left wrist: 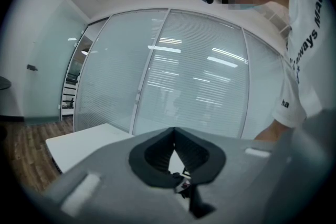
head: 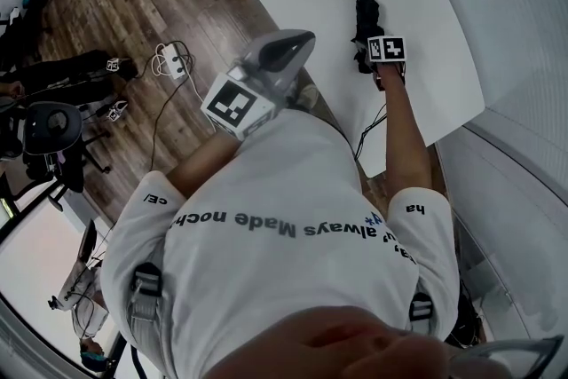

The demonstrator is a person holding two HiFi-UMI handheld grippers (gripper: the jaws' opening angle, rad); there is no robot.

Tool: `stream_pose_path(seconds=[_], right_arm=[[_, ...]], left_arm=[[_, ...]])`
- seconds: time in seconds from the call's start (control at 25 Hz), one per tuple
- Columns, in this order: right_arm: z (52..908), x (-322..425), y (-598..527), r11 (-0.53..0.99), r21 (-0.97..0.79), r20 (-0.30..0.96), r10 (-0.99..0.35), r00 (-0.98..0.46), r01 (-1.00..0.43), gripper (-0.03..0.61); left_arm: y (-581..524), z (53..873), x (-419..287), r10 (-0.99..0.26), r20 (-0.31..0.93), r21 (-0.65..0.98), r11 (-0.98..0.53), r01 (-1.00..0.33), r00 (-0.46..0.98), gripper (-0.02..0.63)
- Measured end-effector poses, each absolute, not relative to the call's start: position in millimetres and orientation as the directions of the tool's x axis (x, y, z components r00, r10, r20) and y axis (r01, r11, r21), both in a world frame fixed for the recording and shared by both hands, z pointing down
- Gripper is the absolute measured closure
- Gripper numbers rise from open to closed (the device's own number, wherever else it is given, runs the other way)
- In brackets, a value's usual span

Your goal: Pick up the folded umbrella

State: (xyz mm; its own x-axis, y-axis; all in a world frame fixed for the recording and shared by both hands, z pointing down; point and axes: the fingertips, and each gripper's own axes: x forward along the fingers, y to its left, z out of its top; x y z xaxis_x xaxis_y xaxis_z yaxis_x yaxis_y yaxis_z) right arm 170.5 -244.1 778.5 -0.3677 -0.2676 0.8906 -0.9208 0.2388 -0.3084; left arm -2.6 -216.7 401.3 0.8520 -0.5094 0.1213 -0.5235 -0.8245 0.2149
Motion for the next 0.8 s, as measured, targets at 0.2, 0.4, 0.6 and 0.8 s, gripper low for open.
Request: stream_pose_path(seconds=[0.2, 0.4, 0.6, 0.8], right_arm=[[735, 169, -242, 0.195, -0.389, 0.807, -0.399, -0.435, -0.9, 0.329], [670, 171, -246, 0.231, -0.413, 0.691, -0.551, -0.468, -0.881, 0.328], [580, 164, -249, 0.291, -0.4, 0.542, -0.689, -0.48, -0.869, 0.328], [497, 158, -235, 0.361, -0.317, 0.403, -0.786, -0.469, -0.877, 0.327]], left_arm=[[-211, 396, 1, -0.499, 0.113, 0.207, -0.834, -0.512, 0.859, 0.614], [-207, 390, 12, -0.479, 0.096, 0.204, -0.848, -0.489, 0.872, 0.614], [-209, 382, 18, -0.463, 0.084, 0.199, -0.86, -0.471, 0.882, 0.614], [-213, 378, 23, -0.458, 0.073, 0.187, -0.866, -0.463, 0.886, 0.614]])
